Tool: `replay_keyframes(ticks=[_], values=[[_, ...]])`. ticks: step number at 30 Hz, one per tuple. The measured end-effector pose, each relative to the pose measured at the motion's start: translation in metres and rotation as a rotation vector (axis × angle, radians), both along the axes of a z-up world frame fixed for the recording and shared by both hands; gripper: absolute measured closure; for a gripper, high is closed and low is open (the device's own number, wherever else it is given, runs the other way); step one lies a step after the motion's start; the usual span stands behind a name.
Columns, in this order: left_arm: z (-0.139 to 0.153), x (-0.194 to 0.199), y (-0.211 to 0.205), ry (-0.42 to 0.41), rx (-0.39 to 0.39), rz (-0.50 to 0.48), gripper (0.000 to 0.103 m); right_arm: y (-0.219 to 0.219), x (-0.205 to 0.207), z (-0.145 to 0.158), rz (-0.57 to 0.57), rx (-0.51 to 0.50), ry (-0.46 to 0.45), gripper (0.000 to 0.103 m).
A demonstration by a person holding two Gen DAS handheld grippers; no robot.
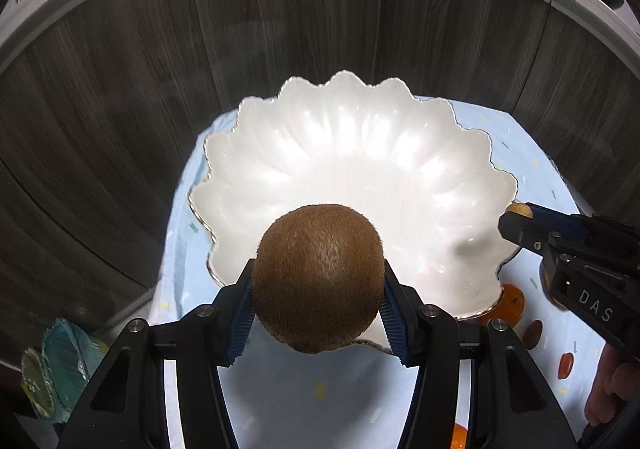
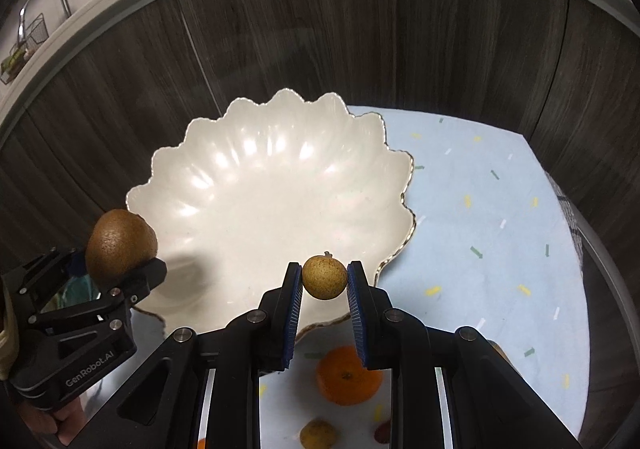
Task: Organize fruits
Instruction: 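Open both grippers to drop the kiwi and longan into the bowl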
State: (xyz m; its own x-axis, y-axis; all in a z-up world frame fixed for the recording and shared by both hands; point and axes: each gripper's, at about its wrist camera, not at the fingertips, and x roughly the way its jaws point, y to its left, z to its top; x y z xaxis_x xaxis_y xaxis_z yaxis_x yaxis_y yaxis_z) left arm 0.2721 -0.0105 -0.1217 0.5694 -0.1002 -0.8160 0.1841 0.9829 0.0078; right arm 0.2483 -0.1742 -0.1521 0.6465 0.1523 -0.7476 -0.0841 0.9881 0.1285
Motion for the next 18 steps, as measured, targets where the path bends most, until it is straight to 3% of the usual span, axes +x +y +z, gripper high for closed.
replay_keyframes(ticks=[1,3,5,7,9,18], values=[[0.001,-0.001,0.0,-0.005,0.003,-0.001,0.046,0.0,0.001,-0.001,0.002,-0.003,0.003,0.079],[0.006,-0.004,-0.002,-0.042,0.026,-0.004,0.028,0.001,0.001,-0.001,0.002,-0.006,0.006,0.077],[0.009,-0.004,-0.001,-0.064,0.036,-0.001,0.022,0.0,0.001,0.0,-0.001,0.001,0.006,0.067],[0.012,-0.003,0.0,-0.072,0.04,0.003,0.022,-0.002,-0.001,0.002,-0.02,-0.001,-0.005,0.047],[0.014,-0.003,0.002,-0.079,0.051,0.012,0.02,-0.004,-0.003,0.005,-0.04,-0.018,-0.019,0.04],[0.023,-0.009,0.007,-0.116,0.061,0.037,0.01,-0.005,-0.011,0.016,-0.068,-0.039,-0.045,0.028]])
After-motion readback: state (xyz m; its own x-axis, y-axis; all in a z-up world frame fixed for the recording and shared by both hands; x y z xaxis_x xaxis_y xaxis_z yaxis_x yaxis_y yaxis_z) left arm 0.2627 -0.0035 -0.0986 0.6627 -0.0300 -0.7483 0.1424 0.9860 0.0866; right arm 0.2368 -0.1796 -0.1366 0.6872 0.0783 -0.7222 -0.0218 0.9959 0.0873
